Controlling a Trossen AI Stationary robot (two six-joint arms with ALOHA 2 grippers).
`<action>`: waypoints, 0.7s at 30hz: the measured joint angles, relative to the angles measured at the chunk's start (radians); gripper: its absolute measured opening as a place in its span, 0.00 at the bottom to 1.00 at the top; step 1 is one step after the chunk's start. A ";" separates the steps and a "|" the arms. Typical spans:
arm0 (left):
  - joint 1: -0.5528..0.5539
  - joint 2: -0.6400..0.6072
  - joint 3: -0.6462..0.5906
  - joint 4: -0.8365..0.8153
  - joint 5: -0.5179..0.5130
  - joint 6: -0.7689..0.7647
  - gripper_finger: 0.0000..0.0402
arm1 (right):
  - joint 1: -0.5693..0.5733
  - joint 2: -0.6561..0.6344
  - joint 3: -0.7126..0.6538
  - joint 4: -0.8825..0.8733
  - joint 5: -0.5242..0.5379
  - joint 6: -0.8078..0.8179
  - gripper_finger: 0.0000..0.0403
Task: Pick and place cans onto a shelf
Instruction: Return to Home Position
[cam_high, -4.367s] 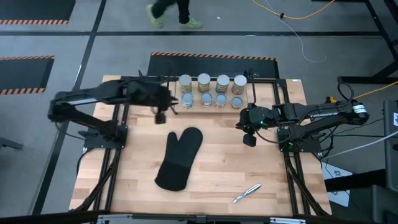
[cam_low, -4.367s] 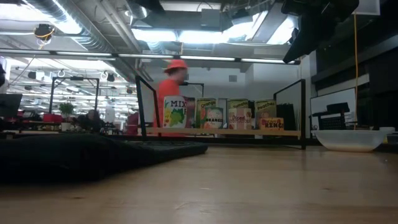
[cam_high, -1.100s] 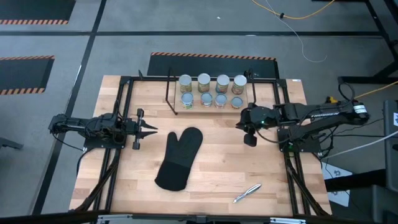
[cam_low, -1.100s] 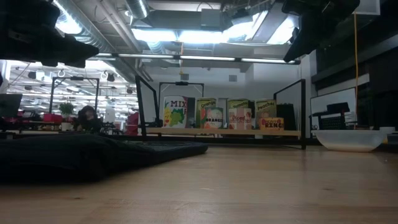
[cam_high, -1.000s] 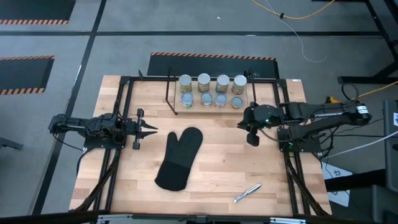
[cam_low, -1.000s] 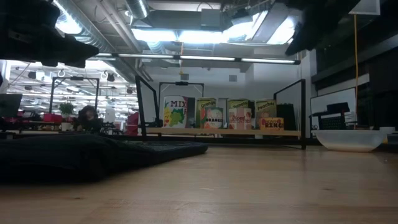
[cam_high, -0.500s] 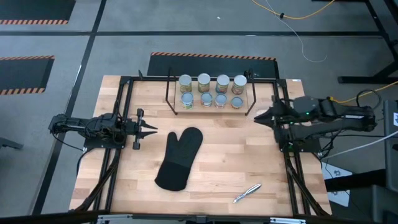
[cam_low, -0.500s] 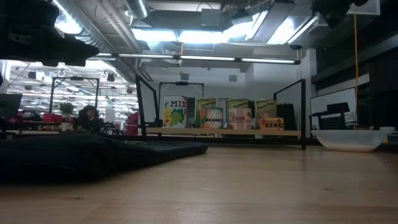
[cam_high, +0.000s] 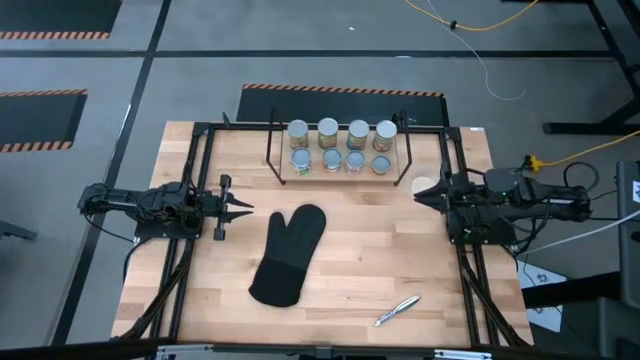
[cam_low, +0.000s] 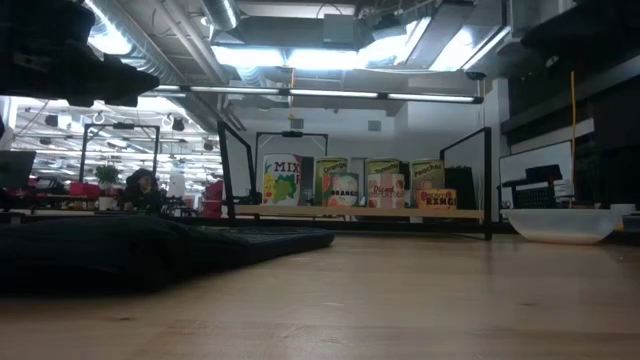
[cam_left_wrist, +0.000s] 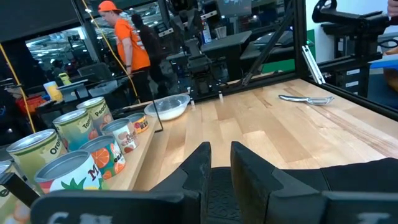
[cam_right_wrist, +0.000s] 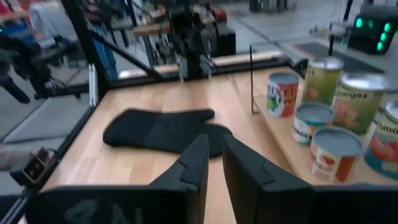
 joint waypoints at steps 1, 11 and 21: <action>0.000 0.000 0.000 0.000 0.000 0.000 0.14 | 0.000 -0.018 -0.012 0.017 -0.005 -0.003 0.13; 0.000 0.000 0.000 0.000 0.000 0.000 0.14 | 0.000 -0.209 -0.110 0.094 -0.060 -0.038 0.13; 0.000 0.000 0.000 0.000 -0.001 0.000 0.14 | 0.000 -0.230 -0.229 0.281 -0.060 -0.110 0.13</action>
